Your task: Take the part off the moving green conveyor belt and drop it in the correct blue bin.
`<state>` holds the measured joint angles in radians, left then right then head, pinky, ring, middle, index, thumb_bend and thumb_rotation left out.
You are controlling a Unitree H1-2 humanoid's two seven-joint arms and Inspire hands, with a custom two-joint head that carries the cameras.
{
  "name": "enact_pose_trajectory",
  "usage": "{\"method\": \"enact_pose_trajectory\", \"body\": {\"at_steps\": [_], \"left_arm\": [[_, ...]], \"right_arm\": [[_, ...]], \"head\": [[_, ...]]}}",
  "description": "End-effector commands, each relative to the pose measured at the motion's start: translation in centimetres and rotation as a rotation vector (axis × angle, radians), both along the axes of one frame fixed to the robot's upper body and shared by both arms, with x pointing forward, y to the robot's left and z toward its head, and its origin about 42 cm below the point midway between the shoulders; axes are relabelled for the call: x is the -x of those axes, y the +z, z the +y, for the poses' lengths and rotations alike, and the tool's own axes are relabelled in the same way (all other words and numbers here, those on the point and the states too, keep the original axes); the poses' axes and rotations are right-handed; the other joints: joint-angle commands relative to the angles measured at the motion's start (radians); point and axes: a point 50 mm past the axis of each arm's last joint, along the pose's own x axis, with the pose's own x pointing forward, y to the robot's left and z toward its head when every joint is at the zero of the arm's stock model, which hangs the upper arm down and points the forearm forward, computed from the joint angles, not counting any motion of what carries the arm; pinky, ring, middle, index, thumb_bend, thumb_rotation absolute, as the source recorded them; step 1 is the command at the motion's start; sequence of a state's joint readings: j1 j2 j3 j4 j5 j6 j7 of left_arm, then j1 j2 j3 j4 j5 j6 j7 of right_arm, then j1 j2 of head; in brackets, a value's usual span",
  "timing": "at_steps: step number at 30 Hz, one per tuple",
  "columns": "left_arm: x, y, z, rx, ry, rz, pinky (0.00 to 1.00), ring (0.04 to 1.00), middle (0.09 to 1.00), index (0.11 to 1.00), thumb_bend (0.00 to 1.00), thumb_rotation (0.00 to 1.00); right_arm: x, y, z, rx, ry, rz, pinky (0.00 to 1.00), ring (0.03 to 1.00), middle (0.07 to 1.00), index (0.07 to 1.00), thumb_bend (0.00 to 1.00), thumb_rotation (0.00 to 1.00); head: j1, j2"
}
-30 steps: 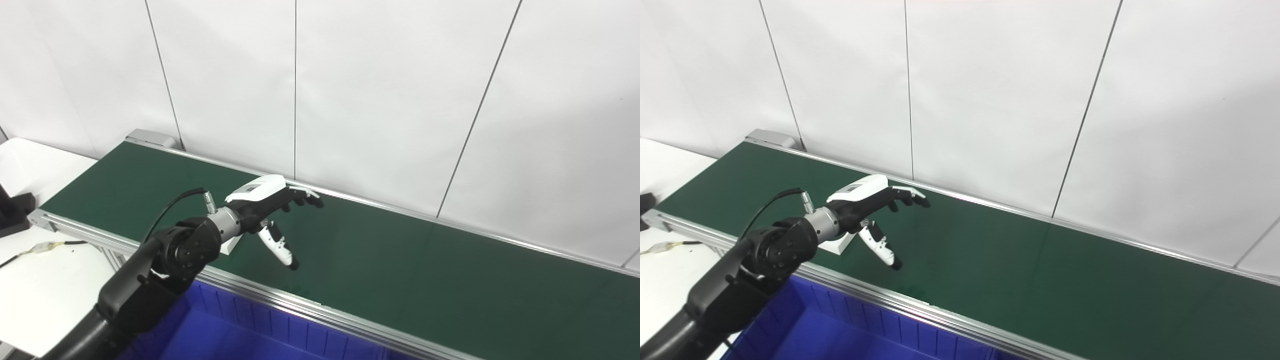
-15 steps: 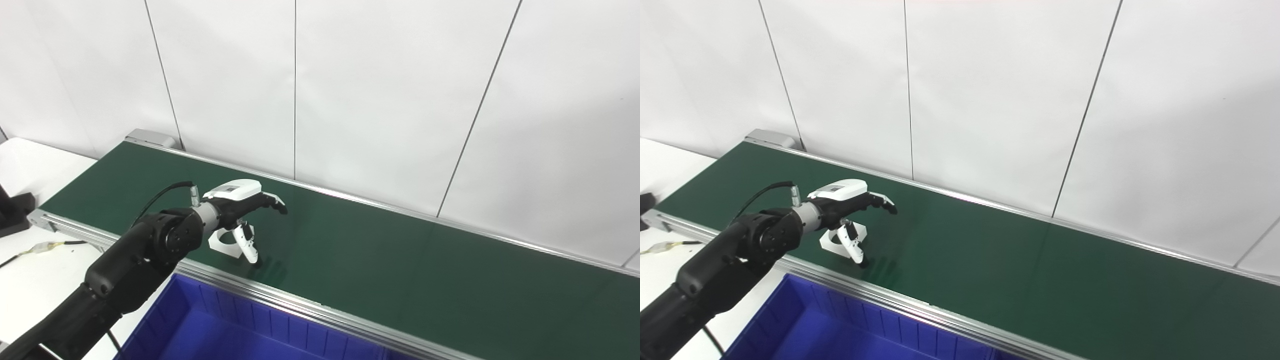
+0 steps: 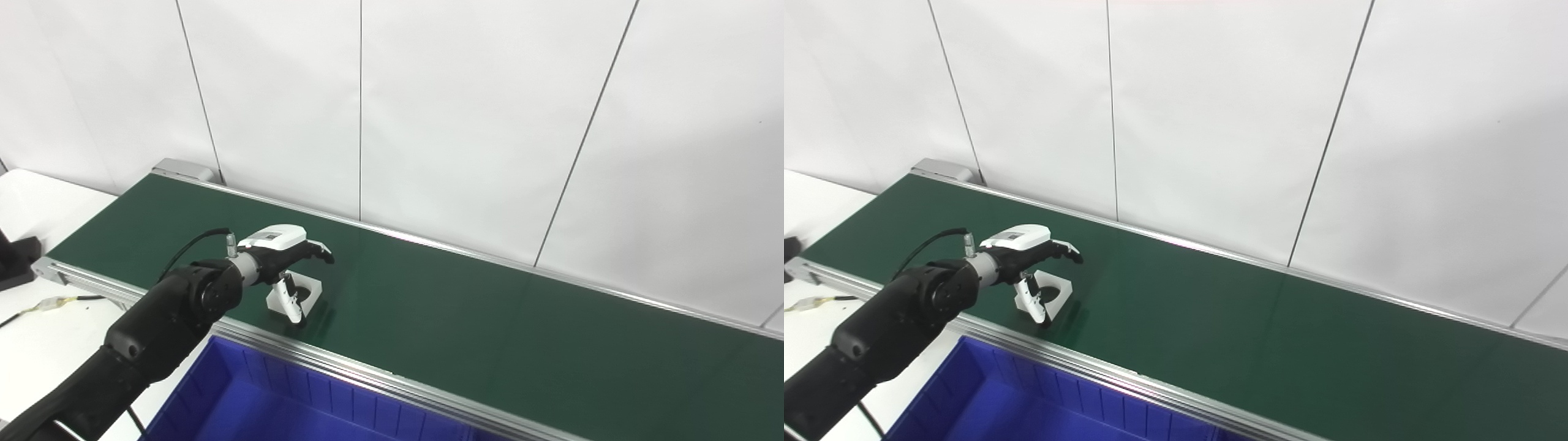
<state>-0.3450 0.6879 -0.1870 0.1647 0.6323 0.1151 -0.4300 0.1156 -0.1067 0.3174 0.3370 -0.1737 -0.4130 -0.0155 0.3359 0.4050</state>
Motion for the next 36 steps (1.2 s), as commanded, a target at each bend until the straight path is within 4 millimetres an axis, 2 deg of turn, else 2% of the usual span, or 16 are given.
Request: {"method": "enact_pose_trajectory", "body": {"at_steps": [1,13,23,26,27,28,29,31,36], "left_arm": [[-1.2,2.7,0.9,-0.053,-0.013,-0.096,0.79,0.859,0.871,0.828,0.92,0.01],[-2.3,0.7,0.4,-0.129,-0.005,-0.067,0.79,0.87,0.884,0.852,0.92,0.03],[-2.5,-1.8,-2.0,-0.234,-0.068,-0.092,0.79,0.839,0.859,0.838,0.9,0.01],[-2.6,-2.9,-2.4,-0.251,-0.099,-0.153,0.69,0.685,0.705,0.69,0.85,0.0],[-2.7,-3.1,-2.5,-0.255,-0.106,-0.166,0.67,0.648,0.657,0.585,0.68,0.02],[-2.7,-3.4,-2.6,-0.262,-0.115,-0.183,0.67,0.644,0.652,0.567,0.65,0.03],[-2.8,-3.6,-2.6,-0.262,-0.124,-0.202,0.66,0.627,0.591,0.523,0.59,0.01],[-2.8,-3.9,-2.8,-0.26,-0.137,-0.234,0.63,0.578,0.527,0.489,0.54,0.0],[-2.9,-4.0,-3.0,-0.246,-0.151,-0.261,0.61,0.53,0.506,0.475,0.52,0.0]], "right_arm": [[-0.4,1.3,0.4,-0.041,0.005,-0.087,0.68,0.771,0.815,0.882,0.54,0.63],[-0.2,1.4,0.4,-0.043,0.008,-0.087,0.68,0.772,0.816,0.883,0.55,0.63],[-0.1,1.5,0.4,-0.043,0.007,-0.091,0.68,0.771,0.814,0.883,0.55,0.64],[-0.1,1.5,0.3,-0.047,0.005,-0.09,0.68,0.769,0.812,0.88,0.56,0.64],[0.0,1.5,0.3,-0.046,0.005,-0.091,0.68,0.77,0.812,0.881,0.56,0.64],[0.0,1.6,0.3,-0.046,0.005,-0.091,0.68,0.77,0.812,0.881,0.56,0.64],[0.0,1.6,0.3,-0.045,0.006,-0.092,0.68,0.771,0.812,0.881,0.56,0.64],[0.0,1.6,0.3,-0.045,0.006,-0.093,0.69,0.772,0.814,0.882,0.56,0.64],[0.0,1.6,0.3,-0.048,0.005,-0.091,0.68,0.77,0.813,0.881,0.56,0.64]], "head": [[0.002,0.002],[-0.01,0.008],[-0.018,0.013],[-0.017,0.014],[-0.018,0.013],[-0.018,0.013],[-0.018,0.013],[-0.018,0.013],[-0.02,0.015]]}}
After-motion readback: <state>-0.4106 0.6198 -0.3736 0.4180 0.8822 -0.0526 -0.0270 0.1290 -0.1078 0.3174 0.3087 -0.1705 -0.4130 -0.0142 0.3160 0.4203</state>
